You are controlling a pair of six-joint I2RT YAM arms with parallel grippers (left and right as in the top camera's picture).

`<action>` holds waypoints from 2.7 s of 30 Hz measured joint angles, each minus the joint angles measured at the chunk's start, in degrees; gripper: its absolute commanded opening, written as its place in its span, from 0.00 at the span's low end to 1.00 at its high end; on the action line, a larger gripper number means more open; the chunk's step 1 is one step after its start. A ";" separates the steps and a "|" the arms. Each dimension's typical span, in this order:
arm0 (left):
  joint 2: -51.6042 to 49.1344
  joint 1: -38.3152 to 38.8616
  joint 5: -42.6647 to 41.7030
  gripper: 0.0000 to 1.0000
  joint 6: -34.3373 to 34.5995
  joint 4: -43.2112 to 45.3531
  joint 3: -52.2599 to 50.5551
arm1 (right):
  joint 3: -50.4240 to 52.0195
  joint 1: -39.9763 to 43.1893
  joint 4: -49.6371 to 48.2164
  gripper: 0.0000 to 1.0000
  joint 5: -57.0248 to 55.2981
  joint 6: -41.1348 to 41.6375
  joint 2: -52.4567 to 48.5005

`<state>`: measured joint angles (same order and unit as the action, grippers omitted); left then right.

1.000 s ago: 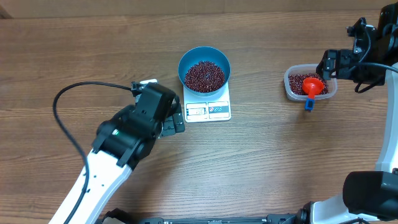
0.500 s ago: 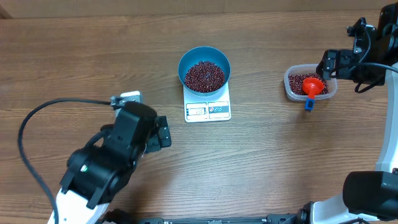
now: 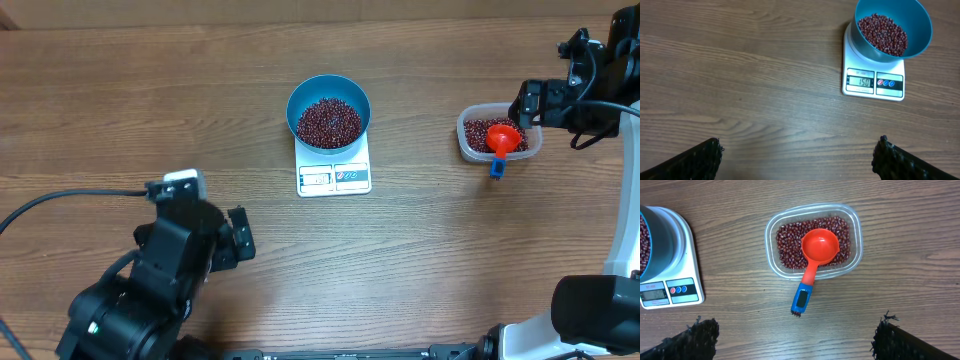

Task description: Scoop item into bowl and weigh 150g on scale

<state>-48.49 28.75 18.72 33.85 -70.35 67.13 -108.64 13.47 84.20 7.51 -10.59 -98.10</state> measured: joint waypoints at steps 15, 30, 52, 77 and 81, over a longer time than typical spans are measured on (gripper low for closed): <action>8.07 0.00 1.64 1.00 0.02 -4.72 0.00 | 0.00 -0.02 0.00 1.00 0.00 0.00 0.00; 14.71 0.00 3.32 0.99 0.17 -9.35 0.00 | 0.00 -0.02 0.02 1.00 0.00 0.02 0.00; 24.52 0.00 8.98 0.99 3.72 -16.70 0.00 | 0.00 0.00 0.02 1.00 0.00 0.04 0.00; 37.81 0.00 13.27 0.99 4.81 -17.18 0.02 | 0.00 -0.02 -0.02 1.00 0.00 0.02 0.00; 38.71 0.00 13.77 0.99 5.25 -17.49 0.02 | 0.00 -0.02 0.00 1.00 -0.02 0.00 0.00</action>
<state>-9.78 28.75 32.49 39.09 -87.83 67.16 -108.64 13.45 84.20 7.49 -10.59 -98.10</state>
